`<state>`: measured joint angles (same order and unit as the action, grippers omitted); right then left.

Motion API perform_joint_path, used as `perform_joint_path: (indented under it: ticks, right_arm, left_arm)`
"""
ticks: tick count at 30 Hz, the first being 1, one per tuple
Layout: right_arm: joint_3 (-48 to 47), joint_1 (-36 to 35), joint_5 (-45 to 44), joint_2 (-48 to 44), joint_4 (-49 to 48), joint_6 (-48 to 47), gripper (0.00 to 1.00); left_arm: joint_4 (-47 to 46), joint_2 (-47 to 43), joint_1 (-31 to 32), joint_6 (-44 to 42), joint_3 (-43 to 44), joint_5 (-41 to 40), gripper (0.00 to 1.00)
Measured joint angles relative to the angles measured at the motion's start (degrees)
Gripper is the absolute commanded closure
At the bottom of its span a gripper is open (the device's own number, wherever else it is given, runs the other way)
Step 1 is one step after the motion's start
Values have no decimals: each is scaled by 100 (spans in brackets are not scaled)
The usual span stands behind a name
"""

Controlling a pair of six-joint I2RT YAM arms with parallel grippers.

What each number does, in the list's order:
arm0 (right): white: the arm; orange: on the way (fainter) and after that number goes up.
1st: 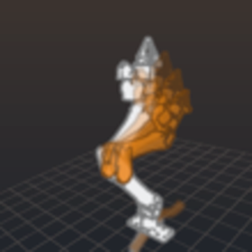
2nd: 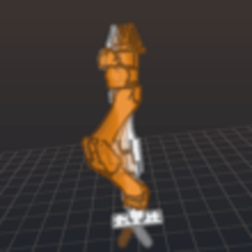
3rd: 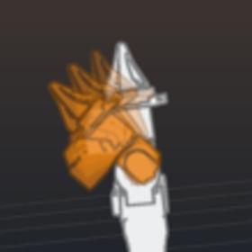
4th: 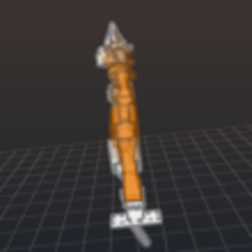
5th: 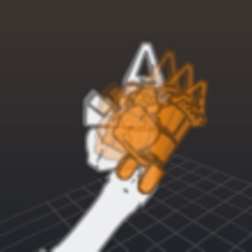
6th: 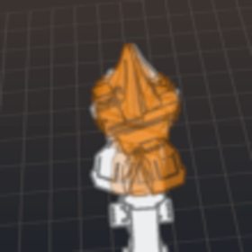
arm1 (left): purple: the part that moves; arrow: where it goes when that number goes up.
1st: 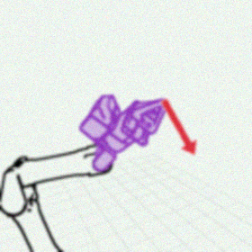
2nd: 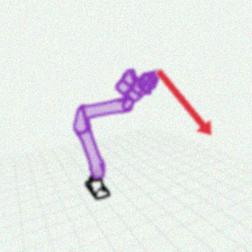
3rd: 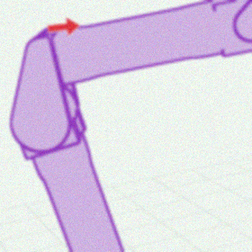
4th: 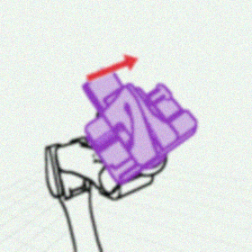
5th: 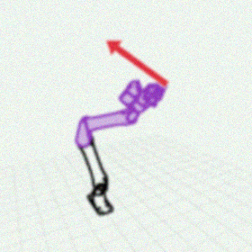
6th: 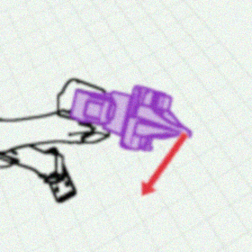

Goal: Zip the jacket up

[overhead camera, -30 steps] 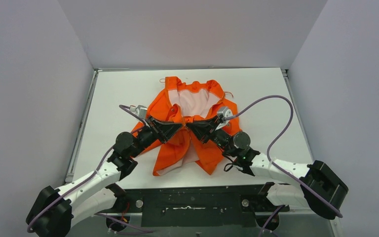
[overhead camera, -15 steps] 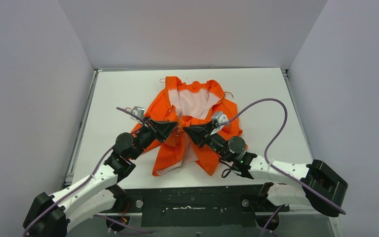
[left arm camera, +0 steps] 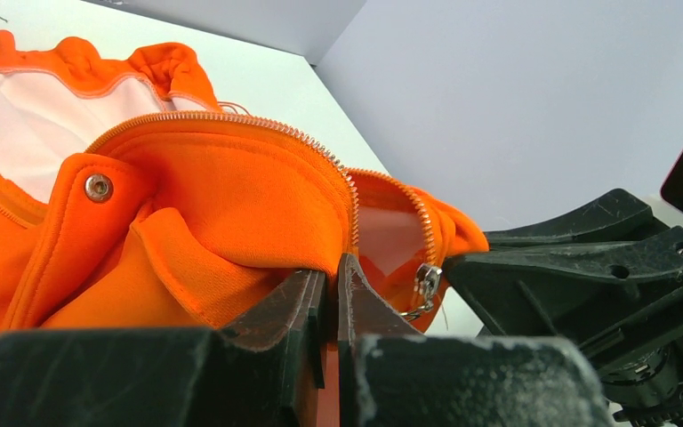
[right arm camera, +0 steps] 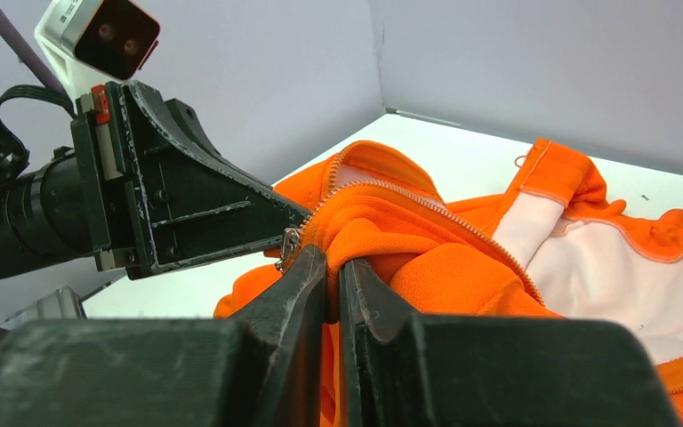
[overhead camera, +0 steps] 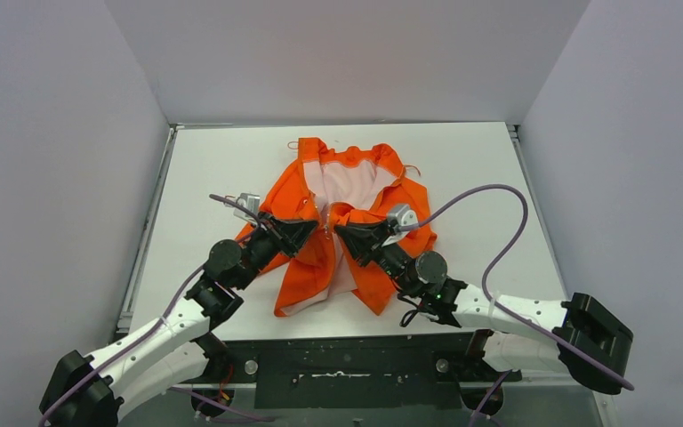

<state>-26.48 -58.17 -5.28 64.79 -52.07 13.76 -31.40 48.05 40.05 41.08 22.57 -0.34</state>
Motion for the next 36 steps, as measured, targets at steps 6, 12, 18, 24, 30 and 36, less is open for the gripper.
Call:
perform_joint_path:
  ticks: [6,12,18,24,30,36]
  right_arm:
    - [0,-2,-173,-129,15,-31,100]
    - [0,-2,-280,-125,81,-33,100]
    - [-2,-2,-291,-74,76,-28,100]
    - [-24,-4,-291,57,81,-26,100]
    - [-57,-4,-291,98,79,-22,100]
    - [-83,-4,-289,162,81,-7,100]
  left_arm:
    - [24,-87,2,-2,9,-26,100]
    - [17,-125,4,0,11,33,100]
    - [11,-162,4,0,13,103,100]
    - [-7,-162,4,2,52,125,100]
    - [-13,-162,4,2,63,144,100]
    - [-13,-160,4,2,63,170,100]
